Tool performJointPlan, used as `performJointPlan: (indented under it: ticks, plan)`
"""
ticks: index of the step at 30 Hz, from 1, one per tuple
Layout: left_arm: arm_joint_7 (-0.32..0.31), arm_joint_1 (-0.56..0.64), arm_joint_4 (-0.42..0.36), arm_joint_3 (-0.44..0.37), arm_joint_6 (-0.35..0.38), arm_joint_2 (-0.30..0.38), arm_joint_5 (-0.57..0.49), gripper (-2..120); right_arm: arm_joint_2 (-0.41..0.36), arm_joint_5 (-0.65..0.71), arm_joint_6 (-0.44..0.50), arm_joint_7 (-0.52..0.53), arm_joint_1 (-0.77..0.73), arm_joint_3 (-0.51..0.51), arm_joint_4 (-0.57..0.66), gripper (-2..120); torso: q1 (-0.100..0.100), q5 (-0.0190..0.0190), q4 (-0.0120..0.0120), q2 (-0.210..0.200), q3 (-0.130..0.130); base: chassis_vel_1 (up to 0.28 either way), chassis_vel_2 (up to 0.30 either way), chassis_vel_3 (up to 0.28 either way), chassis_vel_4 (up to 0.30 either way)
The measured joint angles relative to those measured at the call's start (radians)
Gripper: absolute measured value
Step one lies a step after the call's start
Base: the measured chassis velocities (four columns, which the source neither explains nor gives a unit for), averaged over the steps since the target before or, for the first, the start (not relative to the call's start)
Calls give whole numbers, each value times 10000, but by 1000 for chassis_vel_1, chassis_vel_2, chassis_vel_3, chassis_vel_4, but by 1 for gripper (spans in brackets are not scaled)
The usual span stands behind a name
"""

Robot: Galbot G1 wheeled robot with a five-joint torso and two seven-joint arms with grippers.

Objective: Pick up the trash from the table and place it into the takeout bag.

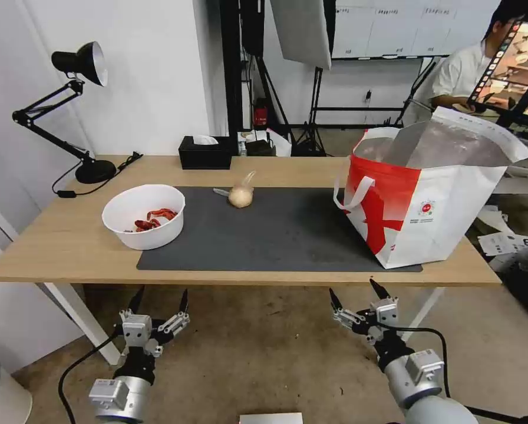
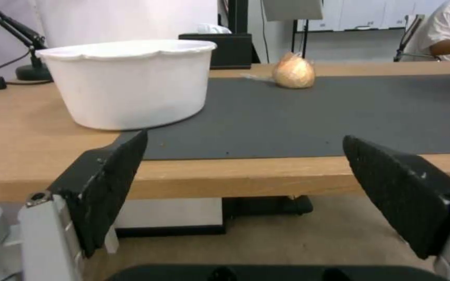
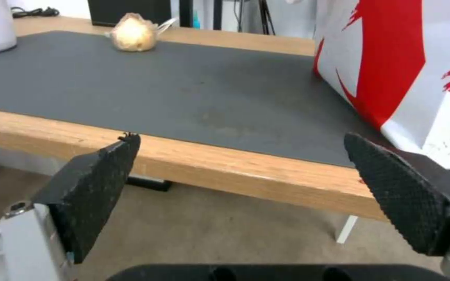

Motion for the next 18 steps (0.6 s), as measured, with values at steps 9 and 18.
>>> performJointPlan:
  ticks: [9, 18]
  plan:
    - [40, 47, 39, 31, -16, -18, 22, 100, 168, 14, -2, 0, 28, -47, -35, 100, 0, 0, -1, 0, 0, 0, 0, 0, 0]
    - [43, 106, 45, 64, -33, -92, 90, 100, 193, -62, 16, 0, 87, -160, -96, 100, 0, 1, -1, 0, 0, 0, 0, 0, 0]
